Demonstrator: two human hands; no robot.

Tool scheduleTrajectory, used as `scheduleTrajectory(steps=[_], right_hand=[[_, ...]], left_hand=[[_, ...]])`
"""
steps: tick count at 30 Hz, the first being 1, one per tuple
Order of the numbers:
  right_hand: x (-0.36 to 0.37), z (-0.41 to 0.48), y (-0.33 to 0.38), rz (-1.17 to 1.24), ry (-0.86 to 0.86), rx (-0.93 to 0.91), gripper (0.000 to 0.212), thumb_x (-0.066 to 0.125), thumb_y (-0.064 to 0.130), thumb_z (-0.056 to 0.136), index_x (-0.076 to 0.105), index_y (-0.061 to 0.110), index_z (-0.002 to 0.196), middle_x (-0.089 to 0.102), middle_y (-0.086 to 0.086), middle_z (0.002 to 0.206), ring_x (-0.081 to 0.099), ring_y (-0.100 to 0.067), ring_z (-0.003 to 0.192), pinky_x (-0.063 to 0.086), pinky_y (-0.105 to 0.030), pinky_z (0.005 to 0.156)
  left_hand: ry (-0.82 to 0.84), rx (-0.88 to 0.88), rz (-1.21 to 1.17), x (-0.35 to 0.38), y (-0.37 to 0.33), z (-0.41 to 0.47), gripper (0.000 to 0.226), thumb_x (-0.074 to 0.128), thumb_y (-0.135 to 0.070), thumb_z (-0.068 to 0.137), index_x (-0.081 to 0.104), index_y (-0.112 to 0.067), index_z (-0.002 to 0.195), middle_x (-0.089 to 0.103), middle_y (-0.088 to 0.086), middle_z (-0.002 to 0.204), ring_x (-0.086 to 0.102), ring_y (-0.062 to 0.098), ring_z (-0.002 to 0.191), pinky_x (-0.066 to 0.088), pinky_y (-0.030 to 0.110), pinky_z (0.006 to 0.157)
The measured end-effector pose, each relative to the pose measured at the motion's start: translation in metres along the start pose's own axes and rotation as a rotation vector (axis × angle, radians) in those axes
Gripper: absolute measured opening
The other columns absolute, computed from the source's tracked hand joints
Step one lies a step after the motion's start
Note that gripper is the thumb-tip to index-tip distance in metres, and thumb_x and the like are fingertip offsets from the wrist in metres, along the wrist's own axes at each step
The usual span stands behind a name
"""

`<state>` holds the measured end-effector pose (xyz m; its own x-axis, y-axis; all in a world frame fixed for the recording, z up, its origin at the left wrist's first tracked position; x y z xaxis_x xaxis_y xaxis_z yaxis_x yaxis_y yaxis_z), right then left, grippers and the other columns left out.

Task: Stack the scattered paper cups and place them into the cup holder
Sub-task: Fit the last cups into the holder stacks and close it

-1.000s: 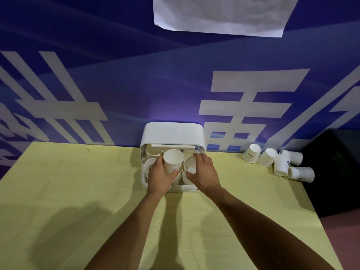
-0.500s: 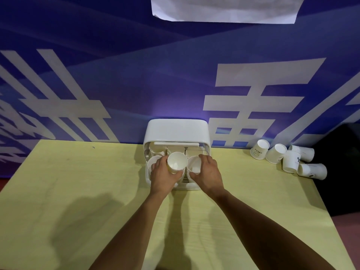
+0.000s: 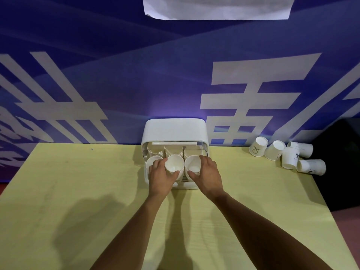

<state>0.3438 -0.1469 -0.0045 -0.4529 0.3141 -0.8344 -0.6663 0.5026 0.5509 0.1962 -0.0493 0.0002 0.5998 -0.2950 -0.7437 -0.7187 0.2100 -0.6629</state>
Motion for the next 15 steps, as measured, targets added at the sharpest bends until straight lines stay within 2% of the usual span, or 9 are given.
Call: scheduleTrajectory(steps=[6,15], right_hand=[[0.0027,-0.0014,-0.0013,0.008,0.002,0.013,0.068,0.064,0.051,0.089,0.043,0.016,0.143,0.052,-0.004,0.140,0.048,-0.023,0.123,0.048,-0.035,0.100],[0.0067,0.0006,0.0013,0.040,-0.001,0.060,0.066,0.067,0.047,0.087,0.045,0.017,0.141,0.053,-0.004,0.138,0.050,-0.023,0.122,0.050,-0.035,0.097]], left_hand=[[0.016,0.006,0.050,0.0046,0.0017,0.0017,0.067,0.077,-0.037,0.079,0.054,-0.014,0.138,0.055,0.004,0.137,0.045,0.026,0.128,0.028,0.031,0.107],[-0.016,-0.016,0.015,0.0069,-0.0005,0.0010,0.066,0.077,-0.033,0.080,0.054,-0.014,0.138,0.053,0.005,0.138,0.044,0.029,0.127,0.036,0.038,0.106]])
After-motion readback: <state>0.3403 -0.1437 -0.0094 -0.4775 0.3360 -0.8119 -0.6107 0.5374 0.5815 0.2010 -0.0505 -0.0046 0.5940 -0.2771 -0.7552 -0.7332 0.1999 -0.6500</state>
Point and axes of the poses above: each hand's wrist, its own z-axis towards the middle knuckle, its own x-axis out of the palm, y = z × x, the point moved 1 cm from there along z, towards the middle knuckle
